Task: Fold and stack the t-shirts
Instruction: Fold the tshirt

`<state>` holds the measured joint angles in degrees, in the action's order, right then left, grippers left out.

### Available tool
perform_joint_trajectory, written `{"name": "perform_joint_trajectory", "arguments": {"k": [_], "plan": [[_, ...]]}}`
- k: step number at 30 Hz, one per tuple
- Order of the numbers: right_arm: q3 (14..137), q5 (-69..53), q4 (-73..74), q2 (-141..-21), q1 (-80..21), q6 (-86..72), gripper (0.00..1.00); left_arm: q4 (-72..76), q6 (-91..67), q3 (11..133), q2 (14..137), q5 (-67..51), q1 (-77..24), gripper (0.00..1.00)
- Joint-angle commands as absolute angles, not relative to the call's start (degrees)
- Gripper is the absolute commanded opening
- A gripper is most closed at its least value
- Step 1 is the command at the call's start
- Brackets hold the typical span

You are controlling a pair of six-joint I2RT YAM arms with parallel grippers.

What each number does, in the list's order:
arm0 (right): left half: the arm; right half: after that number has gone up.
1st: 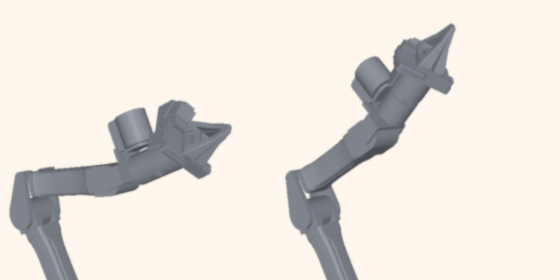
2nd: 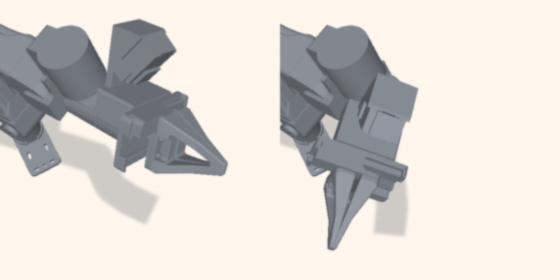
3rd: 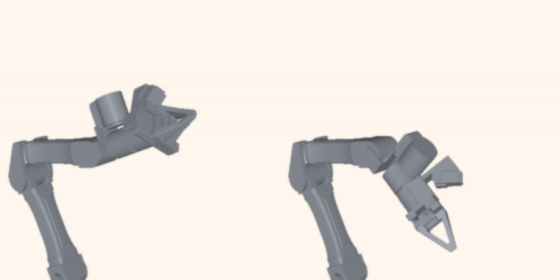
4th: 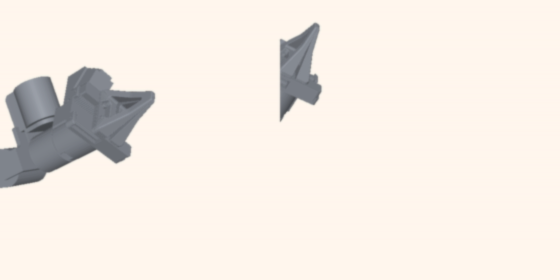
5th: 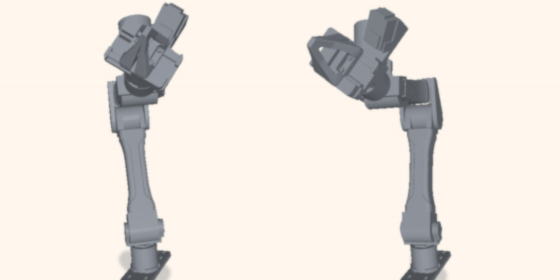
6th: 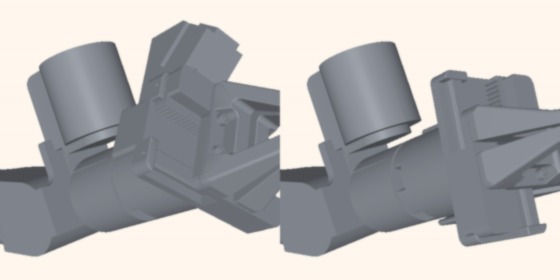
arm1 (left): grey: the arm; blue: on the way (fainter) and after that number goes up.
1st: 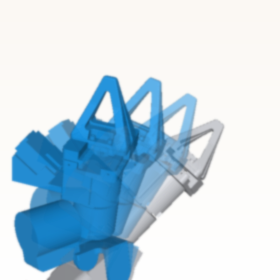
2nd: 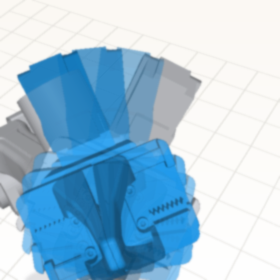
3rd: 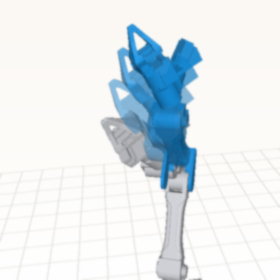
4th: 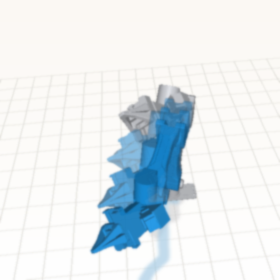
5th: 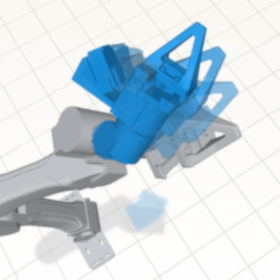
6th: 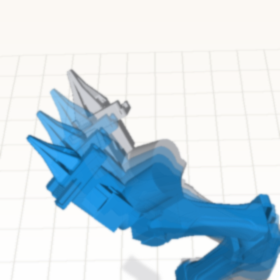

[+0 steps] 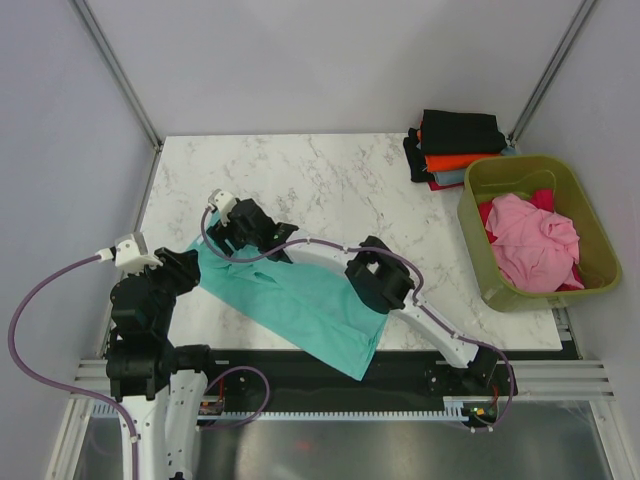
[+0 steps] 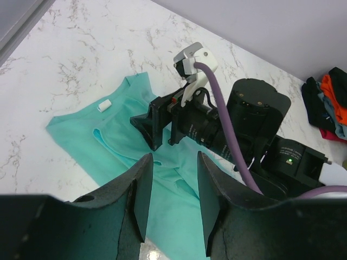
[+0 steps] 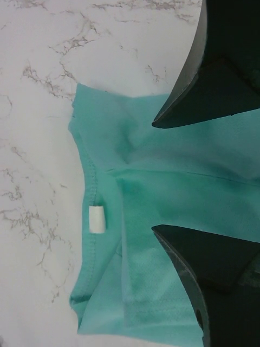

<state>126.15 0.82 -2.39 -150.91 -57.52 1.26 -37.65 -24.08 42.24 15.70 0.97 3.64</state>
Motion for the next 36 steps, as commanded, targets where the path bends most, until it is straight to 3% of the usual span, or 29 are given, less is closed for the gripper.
{"name": "perform_joint_trajectory", "arguments": {"k": [1, 8, 22, 28, 32, 36], "plan": [[126.12, -5.08, -3.87, -145.02, -57.74, -1.48, 0.79, -36.74, -22.85, 42.45, 16.61, 0.26, 4.13, 0.45], [126.56, -8.09, -0.36, -148.71, -60.46, -4.13, 0.77, -37.00, -22.94, 42.45, 17.23, 0.26, 4.74, 0.45], [132.01, -2.47, 5.97, -156.18, -59.24, -6.24, 0.76, -37.09, -22.94, 42.71, 18.98, 0.35, 6.15, 0.45], [133.94, -0.71, 7.47, -158.11, -54.24, -11.41, 0.75, -37.18, -22.85, 42.80, 19.69, 0.26, 6.94, 0.45], [137.10, -6.76, 9.83, -159.17, -47.13, -21.17, 0.73, -37.27, -22.85, 42.98, 20.48, 0.26, 7.12, 0.45], [133.08, -5.29, 7.13, -153.90, -42.46, -24.08, 0.73, -37.27, -22.85, 43.07, 20.83, 0.35, 7.56, 0.45]]}}
